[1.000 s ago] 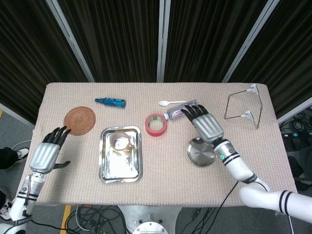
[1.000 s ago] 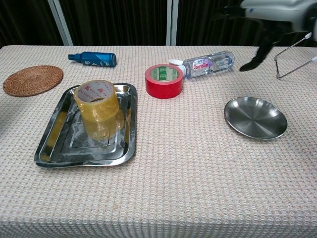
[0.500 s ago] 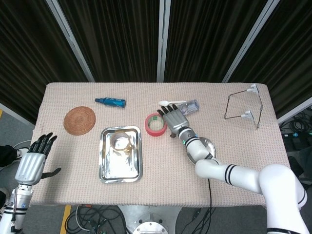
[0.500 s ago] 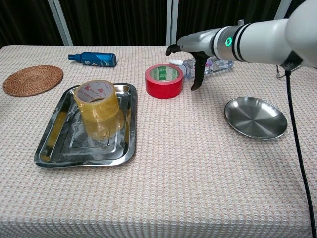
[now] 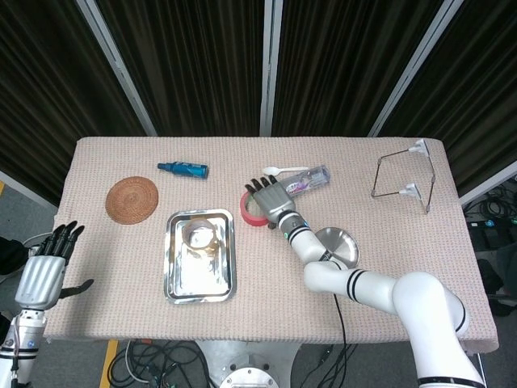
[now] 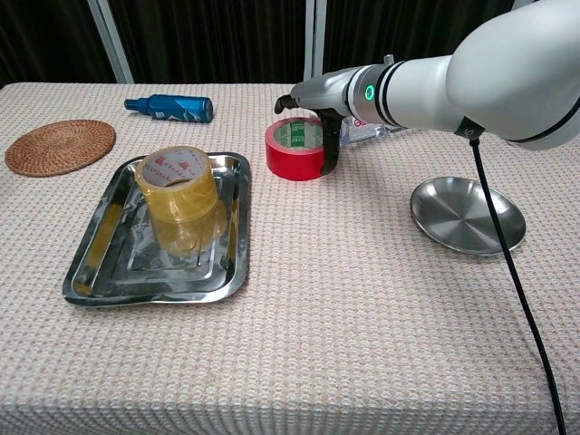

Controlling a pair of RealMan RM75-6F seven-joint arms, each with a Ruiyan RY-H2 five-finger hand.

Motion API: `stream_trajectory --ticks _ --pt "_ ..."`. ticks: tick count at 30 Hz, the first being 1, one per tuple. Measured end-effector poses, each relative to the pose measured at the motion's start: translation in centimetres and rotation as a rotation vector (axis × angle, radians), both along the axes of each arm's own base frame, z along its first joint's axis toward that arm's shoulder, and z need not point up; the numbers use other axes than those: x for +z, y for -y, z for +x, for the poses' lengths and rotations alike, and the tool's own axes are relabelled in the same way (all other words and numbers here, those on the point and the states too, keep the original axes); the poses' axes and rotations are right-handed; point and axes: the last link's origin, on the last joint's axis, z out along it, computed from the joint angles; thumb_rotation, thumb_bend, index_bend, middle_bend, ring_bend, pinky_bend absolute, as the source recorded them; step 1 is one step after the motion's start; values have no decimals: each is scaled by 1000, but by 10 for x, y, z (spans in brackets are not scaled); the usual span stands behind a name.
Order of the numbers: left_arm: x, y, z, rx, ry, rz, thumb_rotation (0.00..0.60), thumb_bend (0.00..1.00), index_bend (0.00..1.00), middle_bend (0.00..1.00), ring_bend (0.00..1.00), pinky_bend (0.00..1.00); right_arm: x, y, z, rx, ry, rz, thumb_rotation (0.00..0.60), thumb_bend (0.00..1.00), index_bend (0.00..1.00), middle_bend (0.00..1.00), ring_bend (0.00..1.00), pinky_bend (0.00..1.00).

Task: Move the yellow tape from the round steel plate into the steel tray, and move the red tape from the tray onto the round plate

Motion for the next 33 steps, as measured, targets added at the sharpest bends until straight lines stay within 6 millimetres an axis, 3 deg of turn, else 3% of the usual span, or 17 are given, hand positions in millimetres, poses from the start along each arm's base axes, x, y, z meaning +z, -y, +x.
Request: stream_trajectory --ticks 7,17,20,28,33 --pt "1 1 -3 9 1 -6 600 26 35 28 0 161 -9 3 6 -1 -5 10 600 69 0 14 0 0" --pt "1 2 -5 14 5 -16 600 26 35 29 0 161 -13 5 12 18 -1 -12 600 163 0 312 5 0" --pt "1 2 -5 13 7 -19 600 25 35 29 0 161 -10 7 12 28 14 -32 600 178 0 354 26 0" --pt "-2 1 -2 3 11 -32 600 26 35 29 0 161 16 -2 21 74 92 -62 600 179 0 352 27 0" --pt "-8 -4 2 -11 21 -50 600 25 35 29 0 161 52 -31 19 131 145 -70 600 179 0 354 26 0"
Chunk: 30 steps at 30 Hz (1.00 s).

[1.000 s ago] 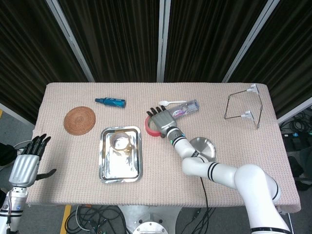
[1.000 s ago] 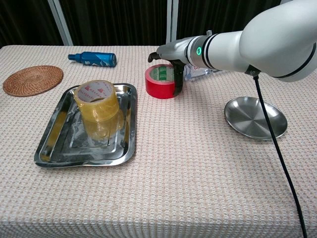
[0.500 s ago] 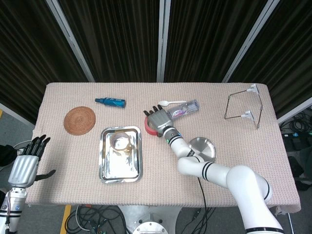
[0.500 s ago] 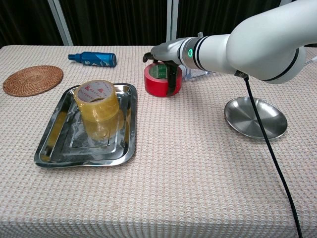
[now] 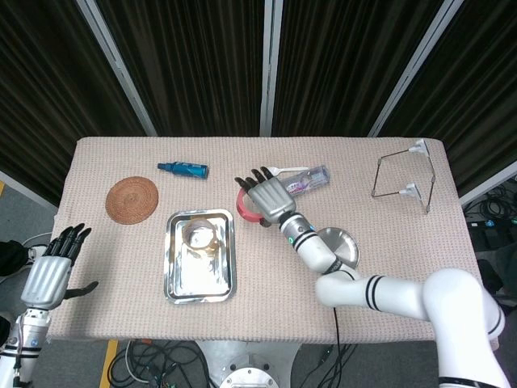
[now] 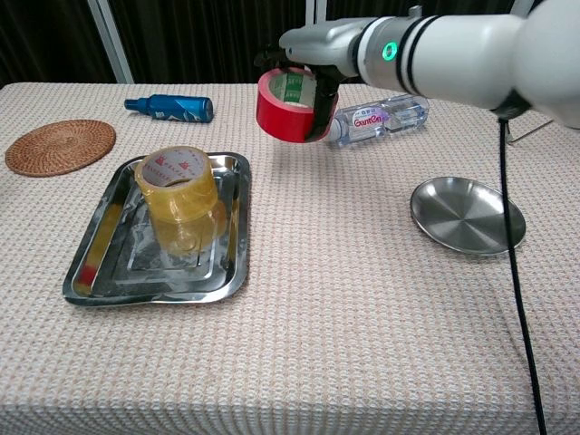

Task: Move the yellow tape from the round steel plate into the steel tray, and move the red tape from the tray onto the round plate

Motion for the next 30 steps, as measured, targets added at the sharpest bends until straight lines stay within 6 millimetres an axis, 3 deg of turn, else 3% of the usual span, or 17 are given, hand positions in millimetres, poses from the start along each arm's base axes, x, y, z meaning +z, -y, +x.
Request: stream_trajectory --ticks 5,9,11,14,18,25,28,30 --pt "-5 -4 9 -30 19 -19 600 26 35 29 0 161 53 -43 -27 33 26 -46 600 179 0 353 24 0" --pt "-10 -5 16 -48 18 -31 600 25 35 29 0 161 98 -81 -84 -32 4 -121 600 179 0 344 24 0" --pt "-11 -5 17 -52 14 -36 600 26 35 28 0 161 104 -97 -109 -79 -5 -128 600 179 0 339 23 0" --pt "-12 -6 19 -54 4 -42 600 26 35 28 0 161 102 -118 -149 -162 -12 -109 600 179 0 332 21 0" --pt "-12 -6 18 -50 0 -41 600 26 35 29 0 161 95 -121 -174 -206 -9 -103 600 178 0 327 21 0" --pt "-14 -5 15 -39 -2 -48 600 26 35 28 0 161 71 -118 -186 -217 -21 -57 600 177 0 272 6 0" --pt "-13 -4 13 -37 -2 -44 600 26 35 29 0 160 60 -116 -185 -220 -32 -33 600 149 0 198 0 0" --pt "-12 -3 12 -35 -1 -41 600 26 35 29 0 160 55 -113 -185 -225 -38 -24 600 112 0 96 0 0"
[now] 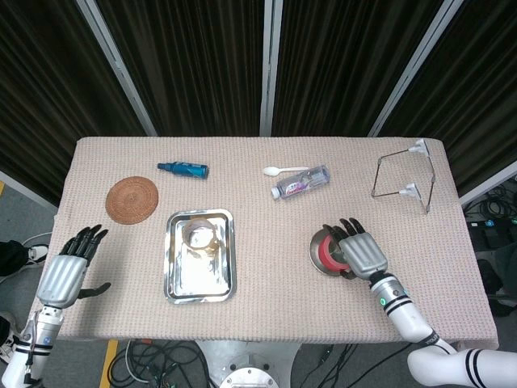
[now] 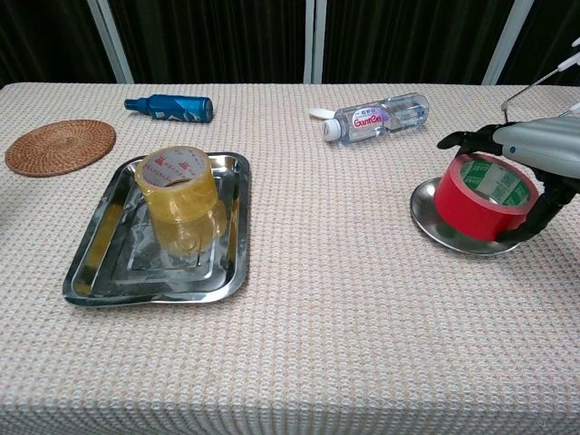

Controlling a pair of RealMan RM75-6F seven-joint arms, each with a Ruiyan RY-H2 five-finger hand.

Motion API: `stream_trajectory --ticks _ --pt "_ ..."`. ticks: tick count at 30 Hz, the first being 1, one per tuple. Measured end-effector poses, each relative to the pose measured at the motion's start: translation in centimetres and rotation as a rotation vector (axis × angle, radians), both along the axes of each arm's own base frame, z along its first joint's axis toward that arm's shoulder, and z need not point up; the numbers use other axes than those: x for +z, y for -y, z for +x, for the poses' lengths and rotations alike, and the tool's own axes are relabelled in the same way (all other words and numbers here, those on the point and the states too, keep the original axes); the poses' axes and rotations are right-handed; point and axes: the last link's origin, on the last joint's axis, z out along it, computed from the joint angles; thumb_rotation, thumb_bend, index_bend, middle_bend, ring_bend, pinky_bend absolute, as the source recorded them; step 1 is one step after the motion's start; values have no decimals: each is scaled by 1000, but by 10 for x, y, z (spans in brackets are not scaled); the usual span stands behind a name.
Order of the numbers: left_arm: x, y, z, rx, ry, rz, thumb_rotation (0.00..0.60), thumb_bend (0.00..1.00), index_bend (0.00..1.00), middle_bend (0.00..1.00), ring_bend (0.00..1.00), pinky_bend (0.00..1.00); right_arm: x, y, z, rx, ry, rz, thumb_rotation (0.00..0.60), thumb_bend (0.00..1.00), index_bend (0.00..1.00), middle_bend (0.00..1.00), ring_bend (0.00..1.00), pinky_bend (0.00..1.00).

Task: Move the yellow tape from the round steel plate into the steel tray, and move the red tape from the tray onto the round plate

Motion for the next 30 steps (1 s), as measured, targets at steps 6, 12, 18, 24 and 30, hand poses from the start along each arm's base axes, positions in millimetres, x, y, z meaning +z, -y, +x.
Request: stream_trajectory --ticks 6,12,18,24,30 --pt "1 1 0 -4 2 3 600 26 35 28 0 160 0 1 1 -5 -6 2 600 0 0 0 0 0" --pt "4 3 2 -12 5 13 600 26 35 28 0 159 8 -7 0 -18 20 -16 600 0 0 0 0 0" --pt "9 8 5 -23 -18 43 600 30 36 28 0 159 33 -36 -16 -36 53 -134 600 0 0 0 0 0" --pt "9 12 -2 -4 -66 45 600 31 37 29 0 159 67 -104 -61 -134 72 -356 600 0 0 0 0 0" --pt "10 16 -7 -4 -117 81 600 31 39 29 0 156 75 -140 -91 -135 83 -469 600 0 0 0 0 0"
